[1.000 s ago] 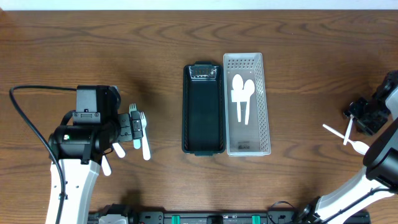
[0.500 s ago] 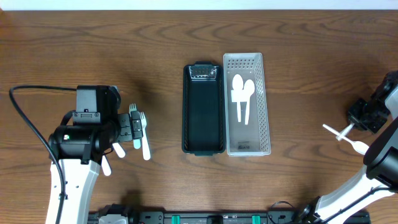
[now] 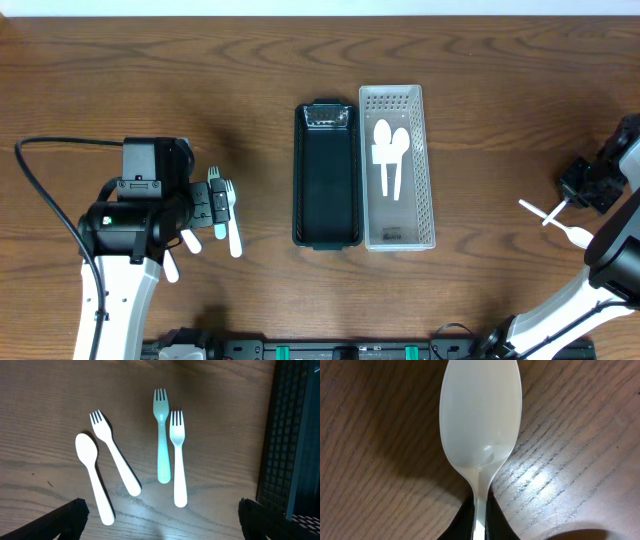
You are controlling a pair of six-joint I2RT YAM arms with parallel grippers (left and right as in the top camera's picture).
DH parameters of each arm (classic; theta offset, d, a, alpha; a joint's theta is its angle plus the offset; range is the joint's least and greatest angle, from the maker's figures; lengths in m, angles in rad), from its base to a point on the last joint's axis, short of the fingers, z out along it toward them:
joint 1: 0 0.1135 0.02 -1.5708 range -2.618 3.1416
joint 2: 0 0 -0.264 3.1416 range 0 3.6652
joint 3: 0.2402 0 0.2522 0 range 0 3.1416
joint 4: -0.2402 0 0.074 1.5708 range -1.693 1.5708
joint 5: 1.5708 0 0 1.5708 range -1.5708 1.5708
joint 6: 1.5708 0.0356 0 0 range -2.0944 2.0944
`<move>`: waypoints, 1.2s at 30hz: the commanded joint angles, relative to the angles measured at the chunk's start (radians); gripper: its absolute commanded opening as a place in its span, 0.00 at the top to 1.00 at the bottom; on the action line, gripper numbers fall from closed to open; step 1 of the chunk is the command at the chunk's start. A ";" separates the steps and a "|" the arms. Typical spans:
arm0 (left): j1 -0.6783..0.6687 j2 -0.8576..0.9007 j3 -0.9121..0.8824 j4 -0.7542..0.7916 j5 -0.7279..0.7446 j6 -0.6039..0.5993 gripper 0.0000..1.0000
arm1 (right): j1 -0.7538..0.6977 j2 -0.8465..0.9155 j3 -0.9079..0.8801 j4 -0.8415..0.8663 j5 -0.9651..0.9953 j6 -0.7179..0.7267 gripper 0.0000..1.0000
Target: Pack container
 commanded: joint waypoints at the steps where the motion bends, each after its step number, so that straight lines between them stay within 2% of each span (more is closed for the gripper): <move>1: 0.004 0.002 0.019 -0.002 -0.001 -0.010 0.02 | 0.005 0.018 -0.005 0.000 -0.019 -0.002 0.99; 29: 0.004 0.002 0.019 -0.002 -0.001 -0.010 0.02 | 0.006 0.012 -0.004 -0.003 -0.048 -0.002 0.99; 36: 0.005 0.002 0.019 -0.002 -0.001 -0.010 0.02 | 0.075 -0.129 0.002 -0.008 -0.075 -0.011 0.99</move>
